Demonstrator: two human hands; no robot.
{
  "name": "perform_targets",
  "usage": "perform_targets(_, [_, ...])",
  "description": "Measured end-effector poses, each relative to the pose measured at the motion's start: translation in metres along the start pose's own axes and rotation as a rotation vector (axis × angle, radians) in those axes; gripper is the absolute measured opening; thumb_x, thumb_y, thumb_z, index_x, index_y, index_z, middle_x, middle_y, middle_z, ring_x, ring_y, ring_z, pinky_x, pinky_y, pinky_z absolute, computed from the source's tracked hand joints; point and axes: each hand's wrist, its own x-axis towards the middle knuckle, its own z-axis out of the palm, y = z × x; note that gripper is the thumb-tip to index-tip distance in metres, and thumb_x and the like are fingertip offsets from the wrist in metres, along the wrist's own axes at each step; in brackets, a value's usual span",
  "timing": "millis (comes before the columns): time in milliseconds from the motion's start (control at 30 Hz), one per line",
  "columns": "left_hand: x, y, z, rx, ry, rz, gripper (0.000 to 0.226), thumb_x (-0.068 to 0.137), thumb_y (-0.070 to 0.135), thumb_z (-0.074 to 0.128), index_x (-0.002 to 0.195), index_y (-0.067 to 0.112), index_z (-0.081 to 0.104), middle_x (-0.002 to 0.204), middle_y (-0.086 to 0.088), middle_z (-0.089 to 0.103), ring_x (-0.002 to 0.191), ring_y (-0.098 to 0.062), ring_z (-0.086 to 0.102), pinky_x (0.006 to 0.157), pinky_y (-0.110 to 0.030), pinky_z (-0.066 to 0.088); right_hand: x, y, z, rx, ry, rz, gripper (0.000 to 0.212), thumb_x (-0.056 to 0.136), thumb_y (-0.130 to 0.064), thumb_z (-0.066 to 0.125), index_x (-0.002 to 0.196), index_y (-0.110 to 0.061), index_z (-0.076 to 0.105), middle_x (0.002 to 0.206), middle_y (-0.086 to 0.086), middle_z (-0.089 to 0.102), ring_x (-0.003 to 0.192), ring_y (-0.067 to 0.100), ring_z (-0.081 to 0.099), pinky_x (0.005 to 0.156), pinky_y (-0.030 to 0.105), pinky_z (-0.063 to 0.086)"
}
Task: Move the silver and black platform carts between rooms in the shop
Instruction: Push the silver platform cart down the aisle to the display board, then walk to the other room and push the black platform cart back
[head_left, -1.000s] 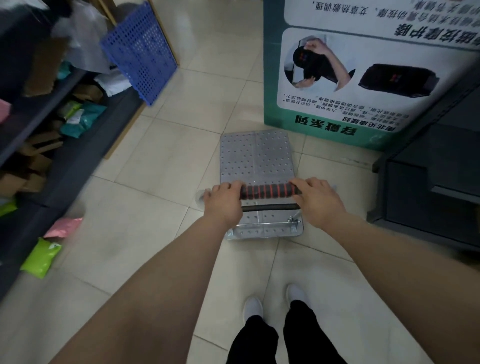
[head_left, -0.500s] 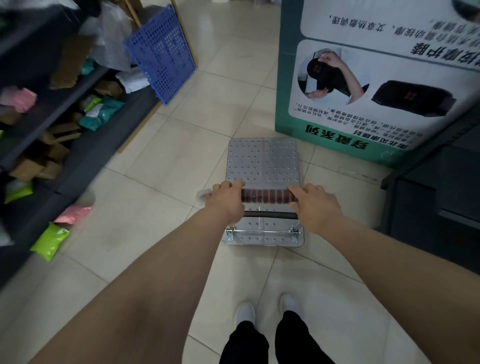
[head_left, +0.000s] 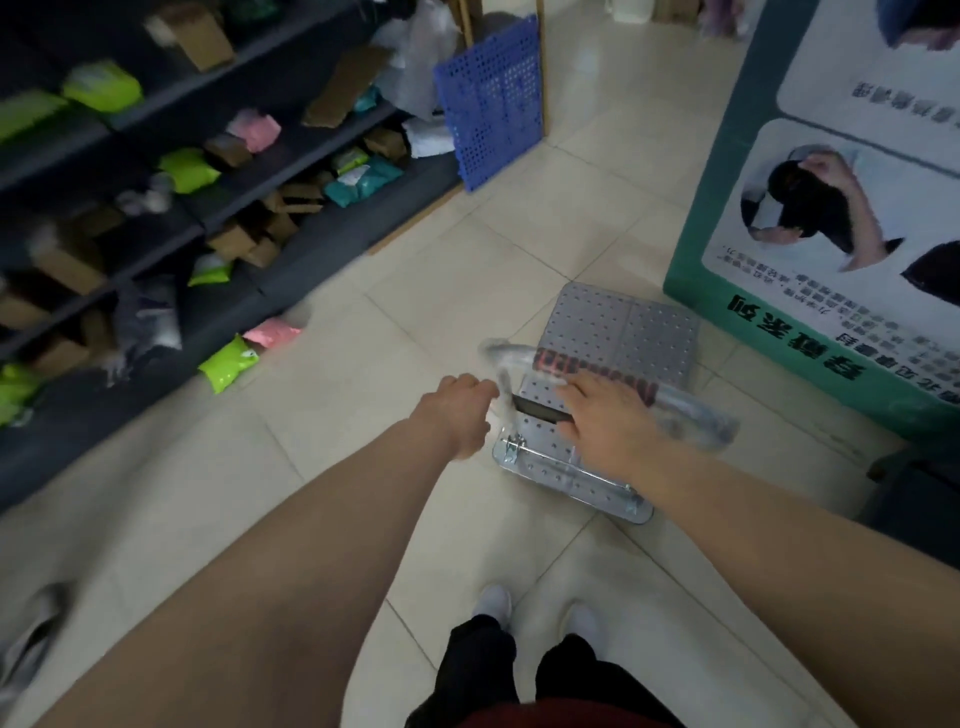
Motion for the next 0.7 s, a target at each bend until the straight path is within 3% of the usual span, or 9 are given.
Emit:
perform_targets(133, [-0.047, -0.033, 0.024, -0.116, -0.022, -0.191, 0.05, 0.096, 0.022, 0.05, 0.143, 0.02, 0.035, 0.145, -0.006, 0.038, 0.134, -0.029, 0.032, 0.104, -0.046, 0.039, 0.011, -0.035, 0.01, -0.069, -0.124, -0.171, 0.043, 0.097, -0.038, 0.039, 0.132, -0.013, 0.042, 0.128, 0.008, 0.051, 0.119, 0.025, 0.047, 0.101, 0.041, 0.04])
perform_targets(400, [-0.166, -0.094, 0.071, -0.334, 0.032, -0.518, 0.053, 0.095, 0.027, 0.052, 0.144, 0.02, 0.035, 0.146, -0.007, 0.039, 0.134, -0.029, 0.034, 0.107, -0.048, 0.039, 0.008, -0.148, 0.032, -0.177, -0.289, -0.463, 0.047, 0.098, -0.039, 0.039, 0.137, -0.015, 0.04, 0.142, 0.007, 0.042, 0.133, 0.026, 0.037, 0.104, 0.041, 0.035])
perform_targets(700, [-0.34, -0.151, 0.159, -0.565, 0.059, -0.865, 0.055, 0.094, 0.028, 0.054, 0.145, 0.02, 0.034, 0.146, -0.008, 0.04, 0.134, -0.029, 0.036, 0.105, -0.045, 0.039, -0.054, -0.312, 0.066, -0.291, -0.386, -0.734, 0.052, 0.097, -0.043, 0.037, 0.142, -0.017, 0.037, 0.148, 0.005, 0.037, 0.135, 0.026, 0.034, 0.106, 0.041, 0.033])
